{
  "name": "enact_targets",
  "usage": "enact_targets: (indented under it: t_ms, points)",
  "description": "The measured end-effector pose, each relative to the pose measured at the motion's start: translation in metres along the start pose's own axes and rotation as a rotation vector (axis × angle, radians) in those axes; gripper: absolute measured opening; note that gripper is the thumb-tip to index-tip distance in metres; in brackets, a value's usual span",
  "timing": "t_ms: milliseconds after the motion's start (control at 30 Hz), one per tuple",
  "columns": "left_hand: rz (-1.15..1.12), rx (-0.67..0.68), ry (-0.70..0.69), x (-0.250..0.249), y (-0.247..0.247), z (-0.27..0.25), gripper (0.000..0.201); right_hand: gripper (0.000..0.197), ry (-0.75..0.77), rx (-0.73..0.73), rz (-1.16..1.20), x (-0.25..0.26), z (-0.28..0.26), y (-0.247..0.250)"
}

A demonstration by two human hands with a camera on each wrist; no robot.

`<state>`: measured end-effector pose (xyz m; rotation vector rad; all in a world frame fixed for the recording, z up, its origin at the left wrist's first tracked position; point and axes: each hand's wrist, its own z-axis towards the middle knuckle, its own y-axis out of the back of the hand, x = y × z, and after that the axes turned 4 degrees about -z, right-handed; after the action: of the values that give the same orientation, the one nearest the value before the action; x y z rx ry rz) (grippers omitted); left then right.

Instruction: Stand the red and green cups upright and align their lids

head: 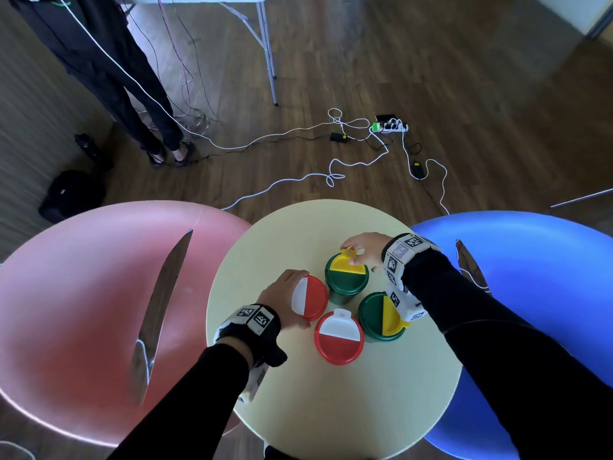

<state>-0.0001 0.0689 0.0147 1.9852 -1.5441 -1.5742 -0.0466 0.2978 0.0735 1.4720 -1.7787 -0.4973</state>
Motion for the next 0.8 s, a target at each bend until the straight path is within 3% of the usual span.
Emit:
enact_targets:
  t_ms: [333,500,567,800]
  points:
    - [0.003,-0.005,-0.001,0.0,-0.001,0.0,0.101,0.048,-0.16,-0.161,0.225,-0.042,-0.048,-0.015]
    - [-0.014,-0.02,-0.003,0.0,-0.002,-0.001,0.101,0.107,-0.19,-0.007,0.351,-0.05,-0.082,-0.064]
    - [-0.022,-0.02,-0.013,-0.001,-0.002,0.0,0.101,0.118,-0.165,-0.02,0.323,-0.048,-0.087,-0.085]
    - [-0.064,-0.045,-0.031,-0.003,-0.007,0.002,0.101,0.107,-0.155,-0.26,0.386,-0.05,-0.086,-0.118]
